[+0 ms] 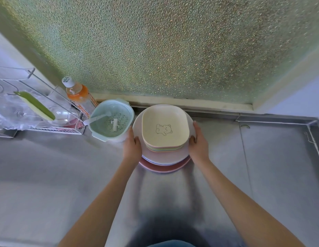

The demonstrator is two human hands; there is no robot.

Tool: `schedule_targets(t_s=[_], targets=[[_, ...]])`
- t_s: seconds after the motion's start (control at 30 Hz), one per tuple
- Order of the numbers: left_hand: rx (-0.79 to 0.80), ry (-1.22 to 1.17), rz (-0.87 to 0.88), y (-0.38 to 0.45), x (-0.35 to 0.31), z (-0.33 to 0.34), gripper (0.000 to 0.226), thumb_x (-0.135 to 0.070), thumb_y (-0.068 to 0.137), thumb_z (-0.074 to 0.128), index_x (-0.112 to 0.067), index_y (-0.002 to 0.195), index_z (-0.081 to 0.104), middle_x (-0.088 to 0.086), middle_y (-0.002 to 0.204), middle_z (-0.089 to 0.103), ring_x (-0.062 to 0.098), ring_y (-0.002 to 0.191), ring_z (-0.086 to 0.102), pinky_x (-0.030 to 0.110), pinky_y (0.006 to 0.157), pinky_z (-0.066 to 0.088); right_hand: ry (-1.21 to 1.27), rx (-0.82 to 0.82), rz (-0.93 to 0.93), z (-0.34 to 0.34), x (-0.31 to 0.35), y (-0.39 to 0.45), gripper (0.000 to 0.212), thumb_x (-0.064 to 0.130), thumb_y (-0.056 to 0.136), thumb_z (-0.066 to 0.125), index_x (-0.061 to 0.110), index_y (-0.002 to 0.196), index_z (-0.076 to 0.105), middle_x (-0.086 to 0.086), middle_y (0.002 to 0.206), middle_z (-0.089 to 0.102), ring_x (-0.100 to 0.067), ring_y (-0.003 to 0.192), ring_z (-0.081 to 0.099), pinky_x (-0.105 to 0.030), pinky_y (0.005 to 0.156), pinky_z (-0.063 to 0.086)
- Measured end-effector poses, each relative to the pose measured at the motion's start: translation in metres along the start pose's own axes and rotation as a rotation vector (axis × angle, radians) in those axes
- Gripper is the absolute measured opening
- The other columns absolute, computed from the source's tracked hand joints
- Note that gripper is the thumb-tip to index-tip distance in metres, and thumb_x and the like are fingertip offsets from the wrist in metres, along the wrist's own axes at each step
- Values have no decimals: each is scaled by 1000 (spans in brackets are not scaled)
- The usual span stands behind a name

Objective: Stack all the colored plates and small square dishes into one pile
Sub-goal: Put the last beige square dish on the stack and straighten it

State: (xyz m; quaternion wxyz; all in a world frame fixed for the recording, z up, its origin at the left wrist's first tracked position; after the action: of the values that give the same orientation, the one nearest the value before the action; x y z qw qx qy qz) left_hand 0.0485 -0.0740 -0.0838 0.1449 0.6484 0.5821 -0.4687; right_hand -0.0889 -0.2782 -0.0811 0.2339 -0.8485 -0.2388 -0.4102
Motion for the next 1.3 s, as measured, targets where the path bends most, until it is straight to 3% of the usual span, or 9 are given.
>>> schedule_targets(t_s=[0.1,0.23,0.37,0.5,0.67,0.8,0.93,1.17,1.3], targets=[[28,6,23,3,2,1,61,-4,94,30,-19,151,14,12,151,36,33,136,35,45,115,28,-1,7,12,3,0,-1,60,-2,90,35,21,146,31,-14,123,61,-31,99,58,-21,70,34],[-76,-64,20,-9,-4,-14,47,-2,90,34,-16,132,50,5,122,60,25,116,52,30,93,39,153,29,68,-5,9,0,49,5,96,35,16,144,34,-1,147,40,-19,132,39,-11,94,25],[-301,-206,52,-30,-26,-36,32,-13,95,39,-11,117,62,-2,105,64,21,108,58,25,85,39,427,-124,136,-18,35,-39,44,18,100,35,21,143,35,7,148,37,-7,135,33,-26,112,24],[7,-412,30,8,-52,-16,46,-35,98,34,-23,142,41,-7,147,43,11,136,37,36,118,25,528,-47,150,11,60,-84,49,27,102,31,27,149,16,16,153,20,-2,138,22,-18,110,18],[83,-321,65,11,-70,0,42,-35,101,26,-25,133,51,-8,130,53,10,121,45,31,105,33,509,-20,140,31,68,-74,57,33,102,26,28,150,-4,15,157,-4,-2,143,6,-25,117,6],[-73,-511,11,0,-43,-6,28,-32,96,34,-33,105,61,-5,110,63,17,112,56,35,100,42,521,-34,134,23,67,-25,55,33,102,27,22,150,5,8,158,7,-7,144,9,-33,119,8],[-257,-557,-52,-16,-25,-14,19,-27,94,41,-25,77,49,-3,82,52,18,85,50,34,85,41,647,79,186,24,64,9,68,67,87,32,41,147,13,21,148,26,-1,131,32,-31,112,24],[-32,-456,19,7,-54,-8,45,-32,101,31,-20,143,38,-5,142,43,10,134,36,25,109,23,748,35,242,45,46,-27,79,65,73,37,34,145,27,9,148,38,-9,135,36,-42,115,25],[-3,-411,9,3,-46,8,46,-35,101,28,-30,146,29,-12,154,30,8,142,25,30,118,17,815,52,243,47,44,-22,76,61,73,39,35,143,30,10,147,39,-10,134,36,-43,115,25]])
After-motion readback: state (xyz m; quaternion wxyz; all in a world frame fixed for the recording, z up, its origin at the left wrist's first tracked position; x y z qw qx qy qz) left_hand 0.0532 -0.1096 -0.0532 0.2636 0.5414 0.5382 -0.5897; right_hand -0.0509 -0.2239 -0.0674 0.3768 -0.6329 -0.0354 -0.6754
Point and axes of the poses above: each hand's wrist, its own y-axis towards the middle knuckle, its own z-axis out of the palm, x = y × z, the point moved 7 cm from there along y, towards the middle knuckle
